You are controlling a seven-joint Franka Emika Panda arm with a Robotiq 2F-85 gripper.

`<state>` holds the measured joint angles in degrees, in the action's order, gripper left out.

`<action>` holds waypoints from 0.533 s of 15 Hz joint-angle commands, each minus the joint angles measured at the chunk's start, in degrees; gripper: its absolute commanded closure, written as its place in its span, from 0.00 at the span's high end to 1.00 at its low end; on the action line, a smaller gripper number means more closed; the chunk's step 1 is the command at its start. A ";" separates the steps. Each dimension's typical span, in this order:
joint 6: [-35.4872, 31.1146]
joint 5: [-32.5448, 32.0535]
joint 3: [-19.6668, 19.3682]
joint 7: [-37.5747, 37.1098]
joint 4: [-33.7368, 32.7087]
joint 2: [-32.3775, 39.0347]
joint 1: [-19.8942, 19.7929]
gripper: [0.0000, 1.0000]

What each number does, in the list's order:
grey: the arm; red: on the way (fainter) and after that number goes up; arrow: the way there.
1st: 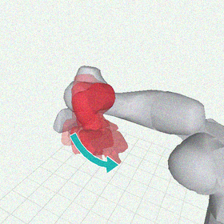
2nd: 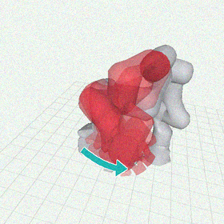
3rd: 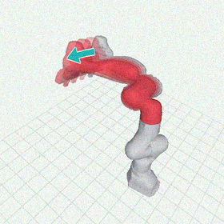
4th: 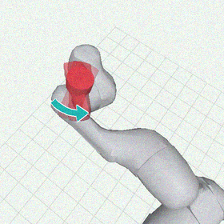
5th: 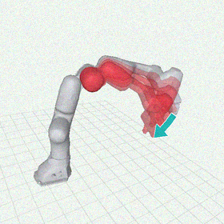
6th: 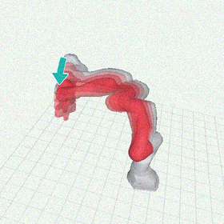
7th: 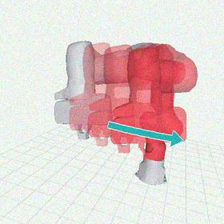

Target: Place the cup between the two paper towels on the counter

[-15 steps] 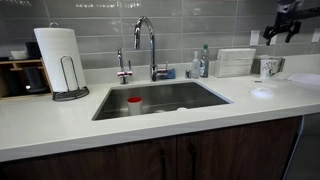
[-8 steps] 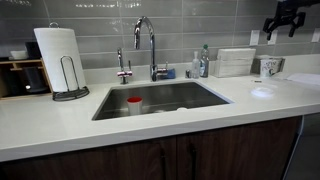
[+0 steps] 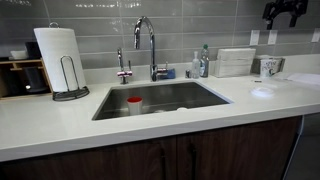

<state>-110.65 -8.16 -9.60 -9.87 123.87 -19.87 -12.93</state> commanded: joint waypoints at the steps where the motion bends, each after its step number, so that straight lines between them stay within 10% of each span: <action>1: 0.71 0.75 -0.02 1.54 -0.12 -0.59 0.23 1.00; 8: 0.99 1.25 -0.21 3.29 0.17 -1.29 0.33 1.00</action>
